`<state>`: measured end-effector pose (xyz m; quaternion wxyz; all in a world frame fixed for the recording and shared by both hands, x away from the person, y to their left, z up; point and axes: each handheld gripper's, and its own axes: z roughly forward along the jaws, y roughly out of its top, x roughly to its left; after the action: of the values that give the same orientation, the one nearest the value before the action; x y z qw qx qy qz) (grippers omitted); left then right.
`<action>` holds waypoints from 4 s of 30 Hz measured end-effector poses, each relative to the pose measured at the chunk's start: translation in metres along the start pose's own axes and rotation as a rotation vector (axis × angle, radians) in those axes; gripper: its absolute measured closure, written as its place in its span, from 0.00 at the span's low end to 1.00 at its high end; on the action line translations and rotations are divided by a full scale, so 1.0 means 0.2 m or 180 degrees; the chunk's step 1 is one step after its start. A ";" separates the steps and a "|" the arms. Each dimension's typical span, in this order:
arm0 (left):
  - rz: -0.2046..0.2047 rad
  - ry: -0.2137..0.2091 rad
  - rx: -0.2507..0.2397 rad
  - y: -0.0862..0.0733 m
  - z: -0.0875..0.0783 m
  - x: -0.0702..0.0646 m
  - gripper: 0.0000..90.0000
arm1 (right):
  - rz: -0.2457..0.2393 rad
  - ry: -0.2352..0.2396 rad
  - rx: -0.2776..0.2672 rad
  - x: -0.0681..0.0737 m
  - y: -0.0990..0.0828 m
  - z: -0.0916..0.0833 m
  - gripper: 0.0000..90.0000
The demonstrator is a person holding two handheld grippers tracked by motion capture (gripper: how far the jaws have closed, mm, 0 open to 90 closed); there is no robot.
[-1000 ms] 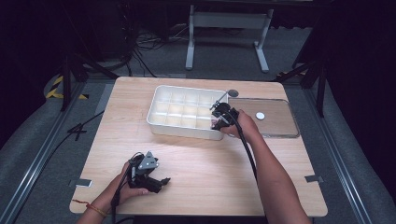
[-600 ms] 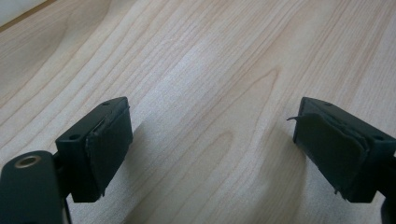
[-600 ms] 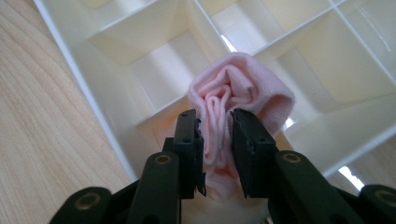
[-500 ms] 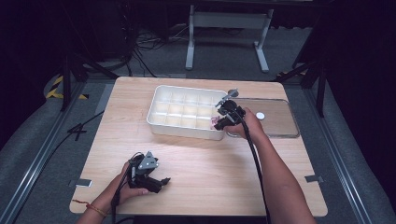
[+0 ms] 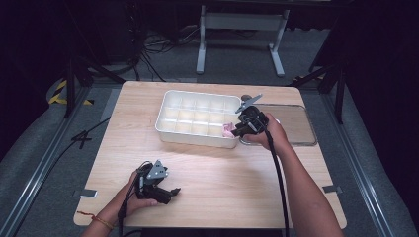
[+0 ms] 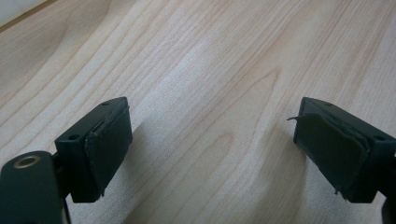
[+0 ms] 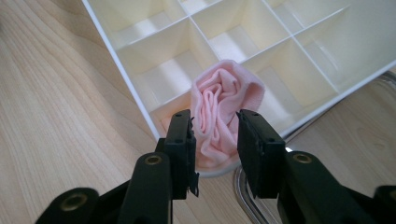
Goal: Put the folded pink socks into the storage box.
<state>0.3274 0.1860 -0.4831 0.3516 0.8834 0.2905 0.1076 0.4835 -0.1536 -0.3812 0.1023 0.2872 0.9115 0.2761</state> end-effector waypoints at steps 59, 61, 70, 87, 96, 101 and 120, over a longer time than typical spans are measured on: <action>0.0014 0.0007 0.0007 0.00 0.00 0.00 0.13 | -0.0387 -0.0503 -0.0170 0.22 -0.44 -0.22 0.44; 0.0013 0.0007 0.0010 0.00 0.00 0.00 0.13 | -0.0352 -0.0495 -0.0187 0.22 -0.47 -0.22 0.44; 0.0012 0.0010 0.0009 0.00 0.00 0.00 0.13 | -0.0312 -0.0492 -0.0235 0.23 -0.56 -0.21 0.43; 0.0015 0.0006 0.0007 0.00 0.00 0.00 0.13 | -0.0085 -0.0531 -0.0399 0.24 -0.75 -0.22 0.40; 0.0015 0.0013 0.0009 0.00 0.00 0.00 0.13 | -0.0020 -0.0571 -0.0374 0.24 -0.85 -0.23 0.37; 0.0016 -0.0003 0.0010 0.00 0.00 0.00 0.13 | 0.0124 -0.0538 -0.0398 0.23 -0.92 -0.24 0.35; 0.0017 -0.0005 0.0007 0.00 0.00 0.00 0.13 | 0.0376 -0.0445 -0.0536 0.23 -1.16 -0.25 0.27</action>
<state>0.3277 0.1860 -0.4830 0.3506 0.8846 0.2881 0.1076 0.3203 -0.3073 -0.4726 0.1729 0.3492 0.8573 0.3365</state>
